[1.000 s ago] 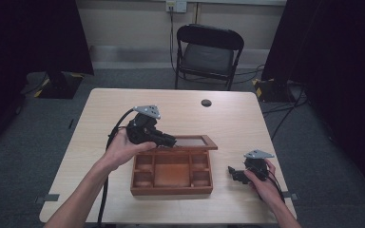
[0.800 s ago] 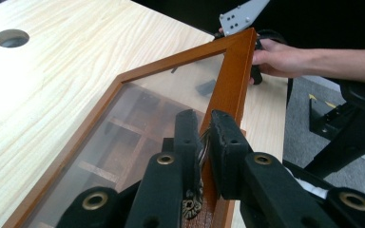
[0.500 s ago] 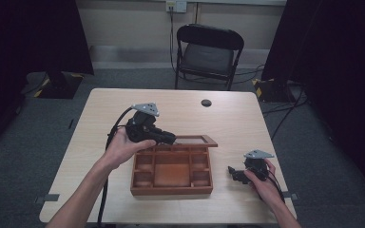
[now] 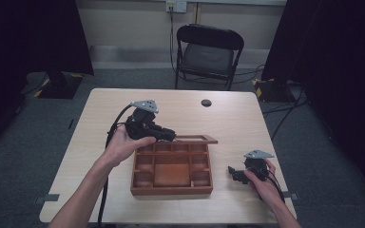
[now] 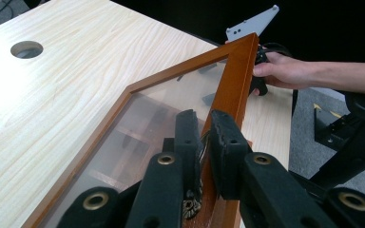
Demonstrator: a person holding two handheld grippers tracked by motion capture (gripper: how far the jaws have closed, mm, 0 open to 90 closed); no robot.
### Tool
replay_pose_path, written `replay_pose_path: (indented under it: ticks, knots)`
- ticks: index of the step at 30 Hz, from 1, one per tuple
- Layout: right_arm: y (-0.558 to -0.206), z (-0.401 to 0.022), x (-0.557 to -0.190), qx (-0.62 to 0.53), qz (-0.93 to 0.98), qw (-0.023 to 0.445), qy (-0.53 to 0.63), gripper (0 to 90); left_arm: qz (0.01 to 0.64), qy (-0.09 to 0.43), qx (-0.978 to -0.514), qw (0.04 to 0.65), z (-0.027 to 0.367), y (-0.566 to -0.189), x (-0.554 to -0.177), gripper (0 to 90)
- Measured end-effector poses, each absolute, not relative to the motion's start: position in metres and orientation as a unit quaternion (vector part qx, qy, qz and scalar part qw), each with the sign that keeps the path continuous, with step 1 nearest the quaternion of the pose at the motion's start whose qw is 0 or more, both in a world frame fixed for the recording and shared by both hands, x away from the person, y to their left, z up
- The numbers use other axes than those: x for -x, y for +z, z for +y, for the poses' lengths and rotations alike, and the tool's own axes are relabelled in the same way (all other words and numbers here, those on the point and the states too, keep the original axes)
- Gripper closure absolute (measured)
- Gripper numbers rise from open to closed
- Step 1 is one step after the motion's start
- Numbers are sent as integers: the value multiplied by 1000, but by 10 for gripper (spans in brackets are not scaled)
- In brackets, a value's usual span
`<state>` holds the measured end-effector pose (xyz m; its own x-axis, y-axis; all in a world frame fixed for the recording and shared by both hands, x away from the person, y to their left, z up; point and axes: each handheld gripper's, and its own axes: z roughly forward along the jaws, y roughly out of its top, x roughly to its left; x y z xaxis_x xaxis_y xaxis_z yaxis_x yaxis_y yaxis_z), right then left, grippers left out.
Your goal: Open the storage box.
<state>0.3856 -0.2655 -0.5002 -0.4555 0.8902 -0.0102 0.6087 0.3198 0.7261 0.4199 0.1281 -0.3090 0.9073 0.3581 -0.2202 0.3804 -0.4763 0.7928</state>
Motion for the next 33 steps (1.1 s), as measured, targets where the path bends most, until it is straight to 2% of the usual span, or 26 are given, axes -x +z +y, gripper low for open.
replay_pose_path:
  ticks: [33]
  knots:
    - [-500,-265,-386,-477,785,210,335,90,219,0,-840,496,133,-307,-426,837]
